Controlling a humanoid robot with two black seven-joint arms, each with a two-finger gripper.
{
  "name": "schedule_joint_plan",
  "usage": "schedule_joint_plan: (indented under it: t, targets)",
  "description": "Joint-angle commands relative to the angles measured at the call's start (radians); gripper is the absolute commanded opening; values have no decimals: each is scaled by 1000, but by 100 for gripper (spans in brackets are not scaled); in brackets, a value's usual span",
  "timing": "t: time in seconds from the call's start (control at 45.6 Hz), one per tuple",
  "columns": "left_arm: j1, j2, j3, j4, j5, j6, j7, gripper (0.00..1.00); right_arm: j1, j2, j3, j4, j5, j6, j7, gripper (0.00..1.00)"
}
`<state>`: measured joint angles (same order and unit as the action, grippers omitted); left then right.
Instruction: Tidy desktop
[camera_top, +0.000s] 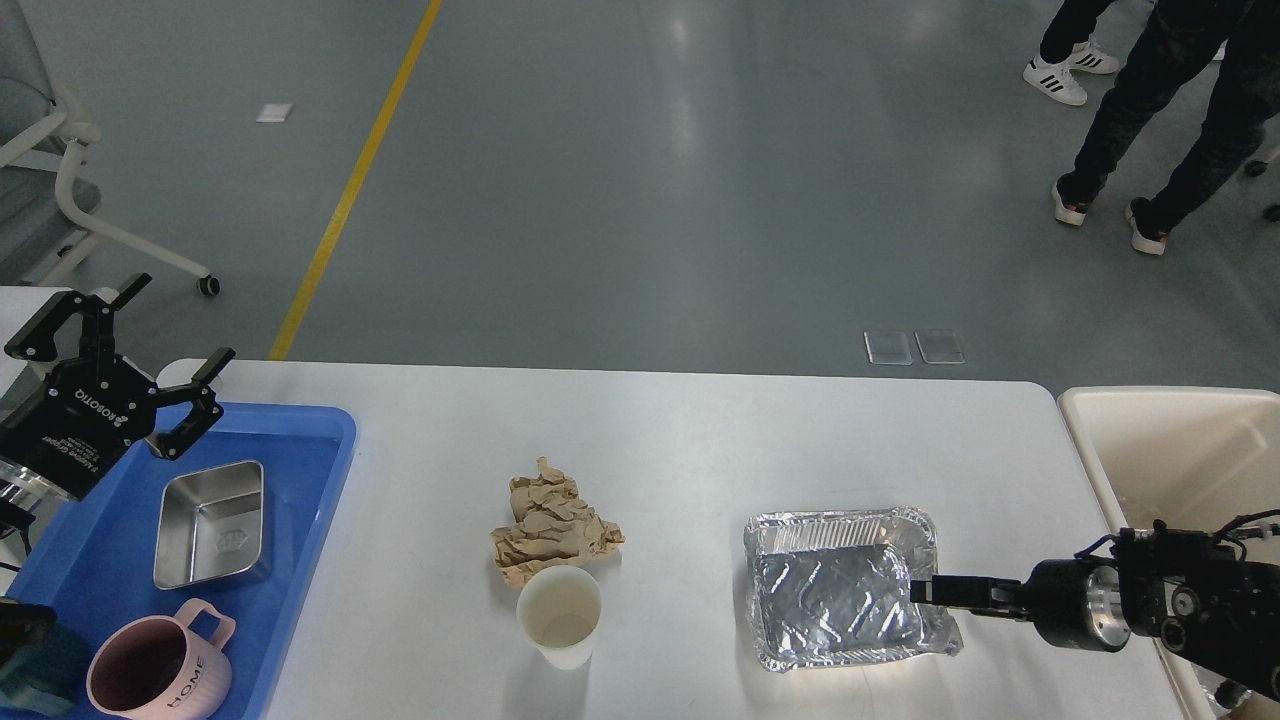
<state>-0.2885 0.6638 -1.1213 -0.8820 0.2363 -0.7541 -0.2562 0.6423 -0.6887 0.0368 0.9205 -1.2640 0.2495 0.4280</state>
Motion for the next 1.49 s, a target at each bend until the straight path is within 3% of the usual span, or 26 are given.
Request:
schedule_joint_plan:
  t: [0.0,0.373,0.505,0.68,0.855,1.009,1.228,1.382,1.47]
  targets:
    - [0,0,0,0,0,1,0,97,-4,21,-2,-20,0,-3,-2,100]
    - [0,2,0,0,0,-1,0,97,-19,49,-8,-28,-11,-55,3,96]
    - [0,3,-2,0,0,-5,0,97,-32,77,-17,-28,-18,-84,5,84]
    - [2,3,-14,2,0,-16,0,97,-30,78,-52,-28,-32,-102,5,42]
    - [2,8,-17,3,0,-17,0,97,-32,90,-54,-34,-34,-102,5,22]
    - [5,8,-17,3,0,-21,0,97,-30,92,-54,-35,-34,-105,5,13]
    - [8,8,-17,3,0,-21,0,97,-23,91,-67,-37,-35,-124,6,7]
    - [8,8,-18,3,-2,-21,0,97,-15,84,-109,-35,-54,-156,64,0]
    - [8,7,-18,3,-2,-21,0,97,-9,78,-130,-35,-52,-150,66,0]
